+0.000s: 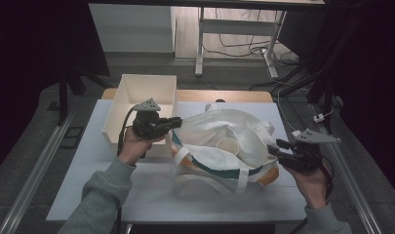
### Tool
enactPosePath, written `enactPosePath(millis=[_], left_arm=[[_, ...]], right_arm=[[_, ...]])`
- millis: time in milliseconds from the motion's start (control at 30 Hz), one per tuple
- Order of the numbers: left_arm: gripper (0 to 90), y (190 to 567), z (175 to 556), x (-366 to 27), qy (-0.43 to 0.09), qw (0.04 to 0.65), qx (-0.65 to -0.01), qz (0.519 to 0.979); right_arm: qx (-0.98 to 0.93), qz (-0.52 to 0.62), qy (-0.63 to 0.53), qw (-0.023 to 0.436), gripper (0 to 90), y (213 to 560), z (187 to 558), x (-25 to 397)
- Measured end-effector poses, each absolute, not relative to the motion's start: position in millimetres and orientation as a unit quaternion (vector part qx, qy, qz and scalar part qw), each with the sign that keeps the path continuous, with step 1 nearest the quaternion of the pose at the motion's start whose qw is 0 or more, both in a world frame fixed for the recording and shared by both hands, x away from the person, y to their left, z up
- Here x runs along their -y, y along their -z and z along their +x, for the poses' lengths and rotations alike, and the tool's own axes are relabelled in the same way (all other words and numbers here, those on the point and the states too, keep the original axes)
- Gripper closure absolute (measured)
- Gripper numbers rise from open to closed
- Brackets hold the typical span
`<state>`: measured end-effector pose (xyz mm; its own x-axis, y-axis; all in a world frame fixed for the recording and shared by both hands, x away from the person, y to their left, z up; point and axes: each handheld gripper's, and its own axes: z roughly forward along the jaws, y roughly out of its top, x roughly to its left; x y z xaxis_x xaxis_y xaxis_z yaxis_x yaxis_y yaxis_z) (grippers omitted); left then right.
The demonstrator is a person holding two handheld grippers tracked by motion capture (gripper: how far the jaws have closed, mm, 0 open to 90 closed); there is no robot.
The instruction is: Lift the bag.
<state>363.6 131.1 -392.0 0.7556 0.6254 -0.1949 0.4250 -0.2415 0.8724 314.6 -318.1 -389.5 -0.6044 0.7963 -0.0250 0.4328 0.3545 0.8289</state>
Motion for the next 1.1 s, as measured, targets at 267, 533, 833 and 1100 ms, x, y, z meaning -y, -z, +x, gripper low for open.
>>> enactPosePath(millis=[267, 533, 833, 1100], left_arm=[[83.5, 381, 360, -141, -0.123, 0.537, -0.344, 0.760], [83.6, 379, 366, -144, -0.133, 0.534, -0.351, 0.758], [83.4, 398, 377, -126, -0.120, 0.497, -0.351, 0.785], [82.3, 404, 384, -125, -0.113, 0.491, -0.357, 0.787]], right_arm=[[-0.772, 0.353, -0.457, 0.264, 87.3, 363, 307, 321], [-0.751, 0.360, -0.470, 0.293, 87.5, 339, 344, 320], [-0.771, 0.390, -0.439, 0.245, 87.5, 387, 379, 317], [-0.777, 0.390, -0.437, 0.231, 87.4, 393, 387, 320]])
